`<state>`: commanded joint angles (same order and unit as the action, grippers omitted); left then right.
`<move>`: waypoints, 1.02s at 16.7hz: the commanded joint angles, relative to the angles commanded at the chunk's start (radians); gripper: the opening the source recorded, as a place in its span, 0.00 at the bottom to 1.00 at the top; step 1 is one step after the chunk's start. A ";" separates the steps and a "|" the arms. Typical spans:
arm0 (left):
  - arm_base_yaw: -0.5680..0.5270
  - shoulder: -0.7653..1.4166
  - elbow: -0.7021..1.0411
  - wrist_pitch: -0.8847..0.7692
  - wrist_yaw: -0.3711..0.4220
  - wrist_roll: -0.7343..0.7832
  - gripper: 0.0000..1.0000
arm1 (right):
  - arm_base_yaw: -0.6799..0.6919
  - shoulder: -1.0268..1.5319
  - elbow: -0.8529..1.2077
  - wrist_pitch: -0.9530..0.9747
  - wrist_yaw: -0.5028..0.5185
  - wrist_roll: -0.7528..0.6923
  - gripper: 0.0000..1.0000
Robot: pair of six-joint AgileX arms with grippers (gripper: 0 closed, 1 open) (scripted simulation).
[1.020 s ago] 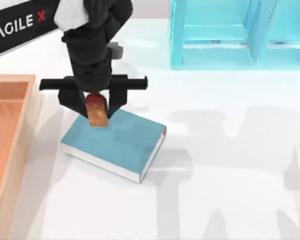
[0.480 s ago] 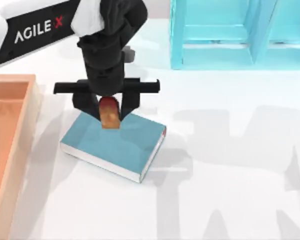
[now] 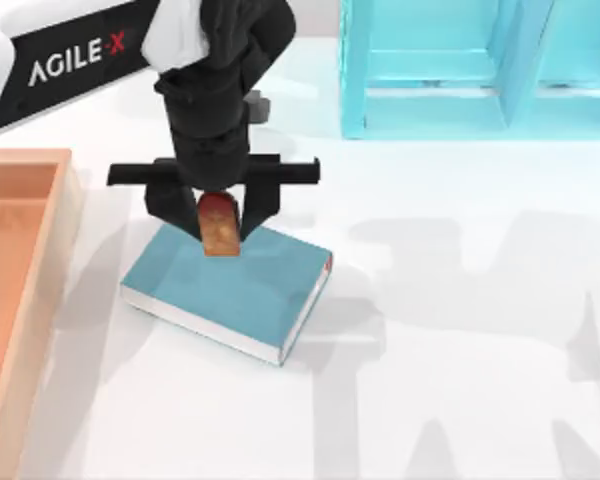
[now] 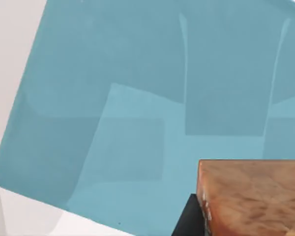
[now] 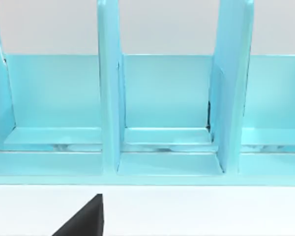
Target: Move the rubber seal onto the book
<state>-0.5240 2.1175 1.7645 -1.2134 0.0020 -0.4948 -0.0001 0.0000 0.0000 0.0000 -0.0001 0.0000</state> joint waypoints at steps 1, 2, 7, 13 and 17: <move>0.000 0.000 0.000 0.000 0.000 0.000 0.38 | 0.000 0.000 0.000 0.000 0.000 0.000 1.00; 0.000 0.000 0.000 0.000 0.000 0.000 0.45 | 0.000 0.000 0.000 0.000 0.000 0.000 1.00; 0.000 0.000 0.000 0.000 0.000 0.000 0.83 | 0.000 0.000 0.000 0.000 0.000 0.000 1.00; 0.000 0.000 0.000 0.000 0.000 0.000 1.00 | 0.000 0.000 0.000 0.000 0.000 0.000 1.00; 0.000 0.000 0.000 0.000 0.000 0.000 1.00 | 0.000 0.000 0.000 0.000 0.000 0.000 1.00</move>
<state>-0.5240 2.1175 1.7645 -1.2134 0.0020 -0.4948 -0.0001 0.0000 0.0000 0.0000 -0.0001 0.0000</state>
